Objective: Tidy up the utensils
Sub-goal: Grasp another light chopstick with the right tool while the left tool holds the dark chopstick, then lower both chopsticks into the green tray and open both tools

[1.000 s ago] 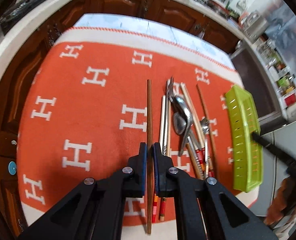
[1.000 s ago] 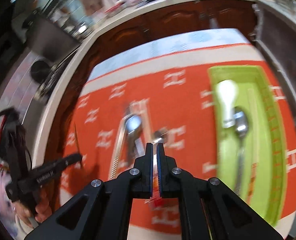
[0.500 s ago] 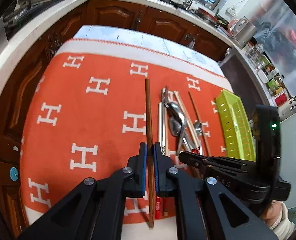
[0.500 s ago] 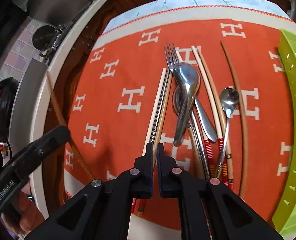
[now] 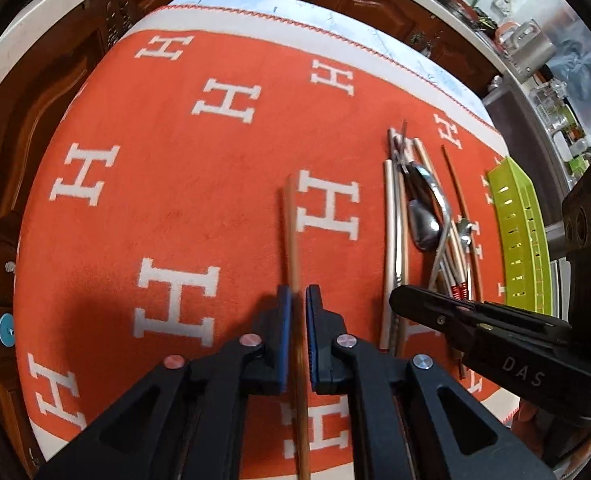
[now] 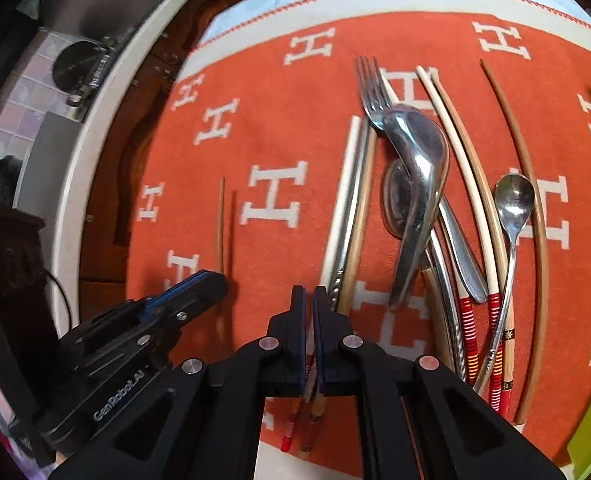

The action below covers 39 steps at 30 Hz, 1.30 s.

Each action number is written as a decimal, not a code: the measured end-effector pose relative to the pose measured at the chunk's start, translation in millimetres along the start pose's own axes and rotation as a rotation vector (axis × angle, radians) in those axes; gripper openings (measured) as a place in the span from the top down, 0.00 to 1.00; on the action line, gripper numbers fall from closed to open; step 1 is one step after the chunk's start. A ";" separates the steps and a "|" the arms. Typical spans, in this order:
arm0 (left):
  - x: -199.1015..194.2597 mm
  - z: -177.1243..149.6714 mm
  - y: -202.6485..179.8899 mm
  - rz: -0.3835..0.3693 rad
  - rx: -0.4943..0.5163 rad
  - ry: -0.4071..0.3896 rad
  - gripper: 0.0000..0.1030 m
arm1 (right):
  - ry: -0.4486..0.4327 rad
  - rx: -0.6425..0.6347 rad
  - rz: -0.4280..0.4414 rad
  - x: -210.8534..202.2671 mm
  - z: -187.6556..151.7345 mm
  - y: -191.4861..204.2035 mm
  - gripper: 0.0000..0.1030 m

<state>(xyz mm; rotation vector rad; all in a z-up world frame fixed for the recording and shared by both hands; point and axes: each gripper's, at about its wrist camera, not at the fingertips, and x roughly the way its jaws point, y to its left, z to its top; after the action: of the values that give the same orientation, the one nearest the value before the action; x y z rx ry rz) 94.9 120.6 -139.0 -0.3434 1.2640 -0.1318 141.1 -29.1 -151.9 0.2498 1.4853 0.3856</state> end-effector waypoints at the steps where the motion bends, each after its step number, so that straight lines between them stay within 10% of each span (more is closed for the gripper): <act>1: 1.8 -0.8 1.7 0.001 -0.010 0.007 0.82 | 0.006 0.010 0.003 1.8 1.2 -0.9 0.96; 5: 1.3 -4.8 3.8 0.001 -0.022 0.010 0.64 | 0.026 0.028 -0.022 5.0 5.2 -4.6 0.96; 16: -2.9 -41.4 -14.1 0.077 0.064 0.054 0.57 | 0.005 -0.074 -0.176 15.0 4.7 25.1 0.89; 21: -2.1 -57.5 -24.7 0.154 0.107 0.019 0.57 | 0.009 -0.120 -0.215 17.1 1.7 41.9 0.70; 25: -4.5 -64.7 -20.9 0.214 0.086 -0.027 0.94 | -0.005 -0.153 -0.268 20.2 -0.2 52.3 0.68; 32: -10.7 -66.9 -3.9 0.138 0.020 -0.033 0.96 | -0.081 -0.299 -0.403 26.1 -19.6 71.9 0.93; 39: -35.5 -57.2 0.5 0.081 -0.028 -0.053 0.96 | -0.104 -0.217 -0.168 -15.3 -28.0 43.3 0.95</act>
<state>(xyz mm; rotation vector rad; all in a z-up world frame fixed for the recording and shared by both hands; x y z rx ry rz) 29.9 120.9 -121.7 -0.3176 1.2260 -0.0361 108.4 2.3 -123.0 -0.0276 1.3393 0.3884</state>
